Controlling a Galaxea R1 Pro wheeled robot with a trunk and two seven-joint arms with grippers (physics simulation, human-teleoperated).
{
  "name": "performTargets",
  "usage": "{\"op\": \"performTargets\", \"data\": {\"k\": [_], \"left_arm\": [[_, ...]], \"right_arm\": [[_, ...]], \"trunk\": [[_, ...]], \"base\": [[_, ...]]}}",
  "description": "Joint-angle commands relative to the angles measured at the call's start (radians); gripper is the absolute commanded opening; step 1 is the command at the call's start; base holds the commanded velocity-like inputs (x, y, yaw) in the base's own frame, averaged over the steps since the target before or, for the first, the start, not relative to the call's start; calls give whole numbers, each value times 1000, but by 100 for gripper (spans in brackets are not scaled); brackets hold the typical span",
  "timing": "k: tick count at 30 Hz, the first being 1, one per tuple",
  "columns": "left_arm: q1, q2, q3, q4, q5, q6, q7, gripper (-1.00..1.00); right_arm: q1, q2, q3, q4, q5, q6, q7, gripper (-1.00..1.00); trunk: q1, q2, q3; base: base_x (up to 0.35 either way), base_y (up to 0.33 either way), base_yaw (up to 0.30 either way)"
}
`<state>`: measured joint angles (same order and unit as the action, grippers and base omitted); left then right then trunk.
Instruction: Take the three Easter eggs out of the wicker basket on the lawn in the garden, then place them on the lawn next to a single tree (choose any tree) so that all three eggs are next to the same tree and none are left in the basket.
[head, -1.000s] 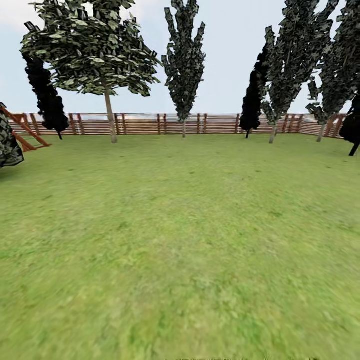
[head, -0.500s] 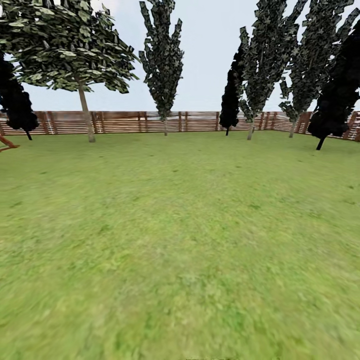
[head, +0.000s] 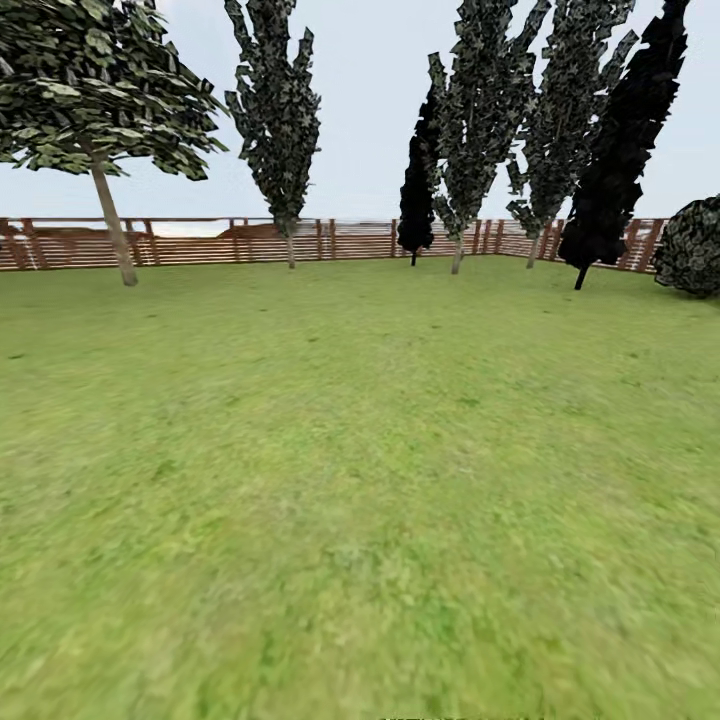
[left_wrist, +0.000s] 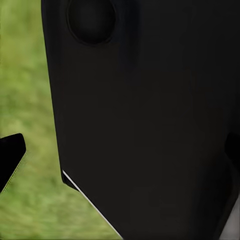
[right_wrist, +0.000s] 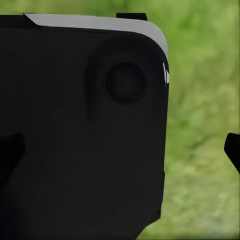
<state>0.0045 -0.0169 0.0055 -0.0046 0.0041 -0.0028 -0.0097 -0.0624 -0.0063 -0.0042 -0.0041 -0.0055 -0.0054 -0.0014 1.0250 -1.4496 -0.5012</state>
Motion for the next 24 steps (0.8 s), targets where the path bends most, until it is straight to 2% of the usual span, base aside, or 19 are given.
{"op": "performTargets", "data": {"k": [1, 24], "left_arm": [[0, 0, 1, -1, 0, 0, -1, 100], [0, 0, 1, -1, 0, 0, -1, 100]], "right_arm": [[-1, 0, -1, 0, -1, -1, 0, 100], [-1, -2, -2, 0, -2, 0, 0, 100]], "trunk": [[0, 0, -1], [0, 0, -22]], "base": [[0, 0, -269], [0, 0, -246]]}}
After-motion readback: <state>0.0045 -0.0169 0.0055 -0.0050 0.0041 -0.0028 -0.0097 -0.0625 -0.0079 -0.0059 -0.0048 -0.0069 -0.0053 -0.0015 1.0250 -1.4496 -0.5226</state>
